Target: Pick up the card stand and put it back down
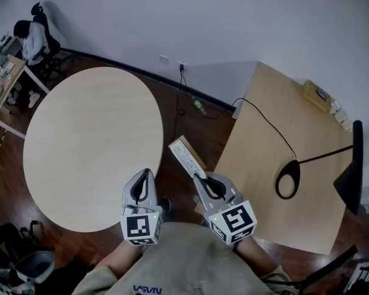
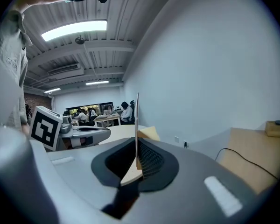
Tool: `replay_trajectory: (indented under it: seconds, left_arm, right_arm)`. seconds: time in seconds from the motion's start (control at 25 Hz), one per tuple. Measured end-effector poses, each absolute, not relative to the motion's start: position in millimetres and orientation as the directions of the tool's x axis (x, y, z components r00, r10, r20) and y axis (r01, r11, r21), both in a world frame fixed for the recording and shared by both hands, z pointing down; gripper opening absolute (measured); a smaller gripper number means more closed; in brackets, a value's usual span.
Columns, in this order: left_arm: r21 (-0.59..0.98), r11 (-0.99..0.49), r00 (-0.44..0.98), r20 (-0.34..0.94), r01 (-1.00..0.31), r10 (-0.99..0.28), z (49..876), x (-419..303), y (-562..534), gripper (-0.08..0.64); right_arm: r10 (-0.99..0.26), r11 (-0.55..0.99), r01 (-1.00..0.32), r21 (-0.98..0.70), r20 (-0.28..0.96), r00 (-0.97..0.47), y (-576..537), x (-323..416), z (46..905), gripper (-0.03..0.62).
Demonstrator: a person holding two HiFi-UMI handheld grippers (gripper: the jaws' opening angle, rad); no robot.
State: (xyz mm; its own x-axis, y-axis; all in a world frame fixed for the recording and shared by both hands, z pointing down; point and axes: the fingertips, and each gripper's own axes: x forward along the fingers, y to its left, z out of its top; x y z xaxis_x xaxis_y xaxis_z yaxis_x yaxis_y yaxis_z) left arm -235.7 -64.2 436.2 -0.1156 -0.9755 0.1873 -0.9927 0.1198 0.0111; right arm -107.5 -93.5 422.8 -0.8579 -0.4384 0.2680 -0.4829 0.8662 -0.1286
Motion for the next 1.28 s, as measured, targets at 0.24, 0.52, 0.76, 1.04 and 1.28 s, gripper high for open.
replay_trajectory:
  seconds: [0.24, 0.52, 0.76, 1.04, 1.28]
  left_arm:
    - [0.011, 0.243, -0.237, 0.189, -0.97, -0.953, 445.3, -347.2, -49.0, 0.008]
    - [0.016, 0.399, -0.383, 0.244, -0.917, -0.891, 467.0, -439.2, -4.8, 0.008]
    - [0.002, 0.485, -0.463, 0.295, -0.874, -0.836, 488.2, -486.2, 17.2, 0.008]
    - [0.005, 0.507, -0.475, 0.346, -0.862, -0.81, 510.2, -508.7, 28.5, 0.008]
    - [0.035, 0.515, -0.467, 0.373, -0.857, -0.802, 525.3, -520.8, 31.0, 0.008]
  right_arm:
    - [-0.327, 0.91, -0.378, -0.172, 0.265, -0.907, -99.9, -221.7, 448.5, 0.014]
    - [-0.183, 0.954, -0.25, -0.167, 0.337, -0.923, -94.9, -332.1, 508.1, 0.014]
    - [-0.102, 0.969, -0.182, -0.168, 0.4, -0.911, -90.1, -392.0, 564.7, 0.014]
    - [-0.059, 0.973, -0.157, -0.171, 0.473, -0.879, -89.5, -432.5, 628.1, 0.014]
    - [-0.04, 0.974, -0.151, -0.167, 0.533, -0.845, -87.9, -451.0, 662.6, 0.015]
